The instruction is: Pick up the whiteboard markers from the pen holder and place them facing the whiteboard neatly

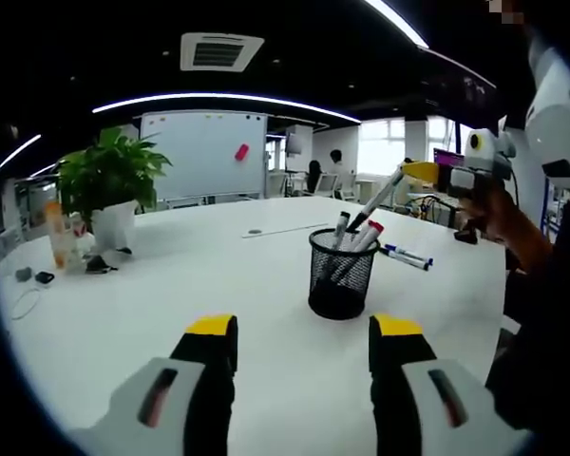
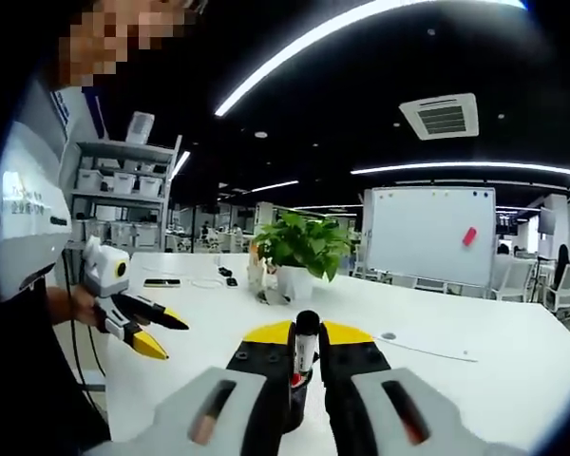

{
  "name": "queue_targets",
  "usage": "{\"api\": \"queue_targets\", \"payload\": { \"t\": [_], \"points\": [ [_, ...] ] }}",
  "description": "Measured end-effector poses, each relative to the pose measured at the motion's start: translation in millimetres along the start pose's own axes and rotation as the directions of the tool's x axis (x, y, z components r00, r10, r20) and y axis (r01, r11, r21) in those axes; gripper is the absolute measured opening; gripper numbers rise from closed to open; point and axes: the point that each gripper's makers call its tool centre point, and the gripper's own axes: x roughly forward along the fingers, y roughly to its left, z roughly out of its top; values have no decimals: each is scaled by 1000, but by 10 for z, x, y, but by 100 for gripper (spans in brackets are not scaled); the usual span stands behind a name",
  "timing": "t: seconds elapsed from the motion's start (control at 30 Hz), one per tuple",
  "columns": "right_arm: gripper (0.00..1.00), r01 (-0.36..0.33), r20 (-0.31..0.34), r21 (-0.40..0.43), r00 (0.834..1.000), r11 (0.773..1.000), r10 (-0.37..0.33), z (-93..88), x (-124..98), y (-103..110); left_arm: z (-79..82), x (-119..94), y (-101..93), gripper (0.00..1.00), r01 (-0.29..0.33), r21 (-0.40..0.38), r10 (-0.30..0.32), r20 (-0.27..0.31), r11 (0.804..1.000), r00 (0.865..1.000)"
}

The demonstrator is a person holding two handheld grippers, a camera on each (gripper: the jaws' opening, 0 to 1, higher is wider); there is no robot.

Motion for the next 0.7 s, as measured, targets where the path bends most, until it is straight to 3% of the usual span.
{"api": "queue_targets", "payload": {
  "t": [0.7],
  "points": [
    [13,61,-5,-9,998,998,-61,-10,-97,-200,-14,35,-13,57,9,4,-9,-13,1000,1000]
  ]
}}
